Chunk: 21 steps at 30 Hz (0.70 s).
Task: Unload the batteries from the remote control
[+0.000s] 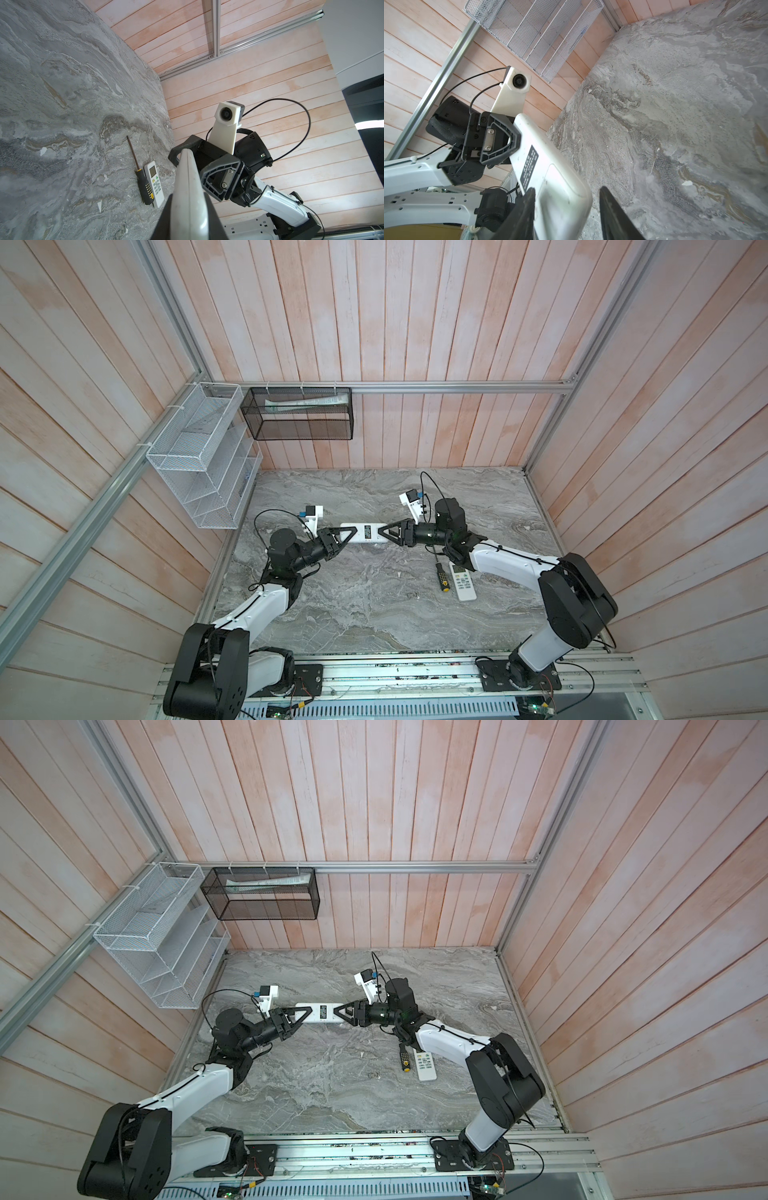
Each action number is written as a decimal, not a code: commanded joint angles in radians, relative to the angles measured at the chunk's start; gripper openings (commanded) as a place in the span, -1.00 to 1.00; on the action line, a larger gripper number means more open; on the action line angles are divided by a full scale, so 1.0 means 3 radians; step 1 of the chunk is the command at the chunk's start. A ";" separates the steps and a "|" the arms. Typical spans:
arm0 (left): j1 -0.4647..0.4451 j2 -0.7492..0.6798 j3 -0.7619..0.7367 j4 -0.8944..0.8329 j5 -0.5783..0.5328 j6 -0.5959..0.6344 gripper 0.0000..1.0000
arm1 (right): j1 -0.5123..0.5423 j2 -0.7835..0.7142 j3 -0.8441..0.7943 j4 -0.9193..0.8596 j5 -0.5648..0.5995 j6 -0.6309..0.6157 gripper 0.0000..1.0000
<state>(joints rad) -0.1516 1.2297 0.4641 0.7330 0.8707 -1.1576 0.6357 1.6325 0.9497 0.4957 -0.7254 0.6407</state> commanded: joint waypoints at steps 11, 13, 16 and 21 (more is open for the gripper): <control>-0.0011 0.0055 0.0103 0.0381 0.0041 -0.0129 -0.96 | 0.0016 0.0137 0.0076 0.0183 -0.0187 0.0181 -0.42; -0.0011 0.0072 0.0100 0.0436 0.0043 -0.0171 -0.96 | 0.0005 0.0133 0.0066 0.0186 -0.0195 0.0190 -0.46; -0.0012 0.0108 0.0089 0.0541 0.0048 -0.0247 -0.96 | 0.0003 0.0125 0.0050 0.0214 -0.0216 0.0201 -0.39; -0.0016 0.0160 0.0125 0.0340 0.0001 -0.0286 -0.96 | 0.0004 0.0131 0.0096 0.0177 -0.0195 0.0258 -0.35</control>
<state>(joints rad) -0.1497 1.2701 0.4648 0.8276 0.8711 -1.2102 0.6250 1.6520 0.9554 0.5529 -0.7635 0.7330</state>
